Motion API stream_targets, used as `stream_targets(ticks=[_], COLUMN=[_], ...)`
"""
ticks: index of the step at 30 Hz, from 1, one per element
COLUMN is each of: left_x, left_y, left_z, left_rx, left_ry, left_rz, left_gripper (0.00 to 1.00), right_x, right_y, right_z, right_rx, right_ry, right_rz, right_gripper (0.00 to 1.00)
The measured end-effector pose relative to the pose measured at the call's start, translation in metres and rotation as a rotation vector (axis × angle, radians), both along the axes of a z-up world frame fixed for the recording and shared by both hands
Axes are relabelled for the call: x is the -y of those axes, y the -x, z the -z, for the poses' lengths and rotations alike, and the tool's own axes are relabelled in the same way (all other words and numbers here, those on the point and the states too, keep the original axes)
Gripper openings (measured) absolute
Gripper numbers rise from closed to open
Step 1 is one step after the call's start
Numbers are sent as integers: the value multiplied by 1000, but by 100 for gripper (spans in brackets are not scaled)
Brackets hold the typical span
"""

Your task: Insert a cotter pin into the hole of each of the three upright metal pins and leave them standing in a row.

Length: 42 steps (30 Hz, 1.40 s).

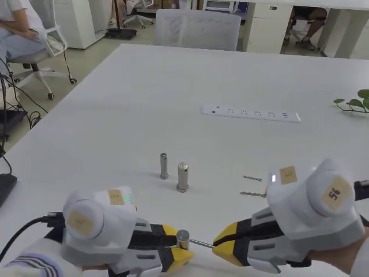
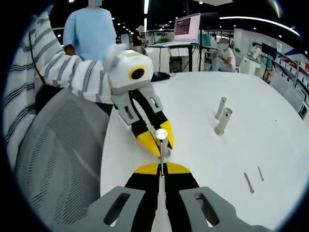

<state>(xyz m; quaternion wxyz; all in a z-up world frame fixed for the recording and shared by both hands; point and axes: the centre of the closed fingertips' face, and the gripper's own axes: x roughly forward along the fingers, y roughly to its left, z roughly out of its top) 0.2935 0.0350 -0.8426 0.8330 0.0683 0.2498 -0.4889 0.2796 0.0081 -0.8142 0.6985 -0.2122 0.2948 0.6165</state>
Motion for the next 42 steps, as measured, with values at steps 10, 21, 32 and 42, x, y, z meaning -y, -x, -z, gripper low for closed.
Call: stream_targets(ticks=[10,21,32,42], left_x=[1,5,5,5], left_y=[0,1,0,0], left_z=[0,0,0,0], left_rx=[-1,-1,-3,-4], left_ry=[-4,-5,0,4], left_rz=[-14,-4,-3,-5], left_gripper=[12,12,12,12], right_x=[0,-2,-3,-3], right_y=[0,0,-1,-1], right_z=[0,0,1,1], right_rx=[16,33,42,88], right_ry=[-5,-7,-11,-25], right_rz=[-9,-27,-33,-55], right_gripper=[3,3,3,3])
